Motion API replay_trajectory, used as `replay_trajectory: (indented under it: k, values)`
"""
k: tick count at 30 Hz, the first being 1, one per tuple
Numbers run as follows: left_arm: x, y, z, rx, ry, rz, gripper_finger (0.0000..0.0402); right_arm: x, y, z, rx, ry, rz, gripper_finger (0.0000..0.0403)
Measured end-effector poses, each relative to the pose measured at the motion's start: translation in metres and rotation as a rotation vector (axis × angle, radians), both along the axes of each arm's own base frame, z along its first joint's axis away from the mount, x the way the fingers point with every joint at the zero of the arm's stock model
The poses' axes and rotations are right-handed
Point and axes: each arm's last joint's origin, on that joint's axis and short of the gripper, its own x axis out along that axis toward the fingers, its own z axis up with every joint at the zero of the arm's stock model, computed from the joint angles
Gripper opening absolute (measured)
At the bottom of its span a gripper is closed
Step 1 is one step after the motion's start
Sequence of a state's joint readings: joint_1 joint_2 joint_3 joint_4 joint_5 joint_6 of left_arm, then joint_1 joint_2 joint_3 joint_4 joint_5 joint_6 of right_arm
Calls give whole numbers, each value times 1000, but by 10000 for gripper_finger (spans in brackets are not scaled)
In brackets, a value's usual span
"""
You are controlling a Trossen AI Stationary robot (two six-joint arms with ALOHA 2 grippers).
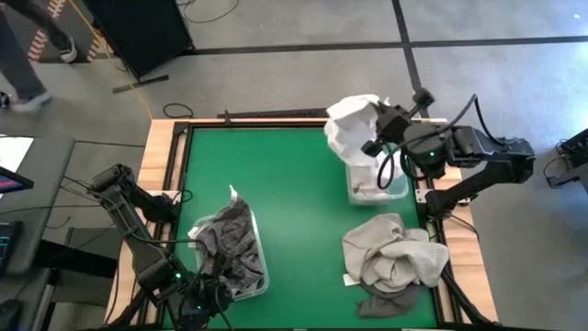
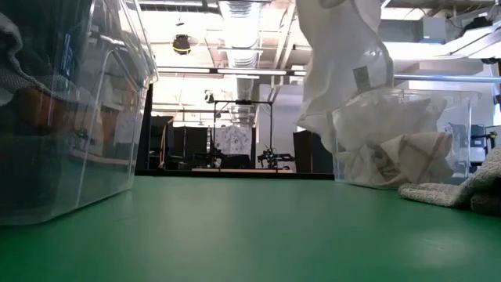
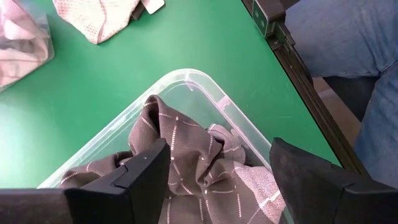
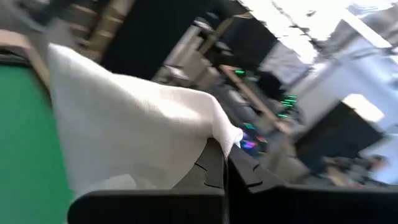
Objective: Sort towels by color in basket
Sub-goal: Put the white towel into the top transparent bin
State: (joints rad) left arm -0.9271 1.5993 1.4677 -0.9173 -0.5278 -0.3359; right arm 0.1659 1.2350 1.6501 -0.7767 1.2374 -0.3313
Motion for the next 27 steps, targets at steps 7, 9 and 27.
replay_trajectory:
  k: [7,9,27]
  values:
    - [0,0,0,0,0,0,264,-6,7,3,-110,46,-174,14]
    - [0,0,0,0,0,0,264,-9,9,4,-122,50,-183,14]
    - [0,0,0,-10,0,11,264,-33,9,-19,-23,88,-68,15]
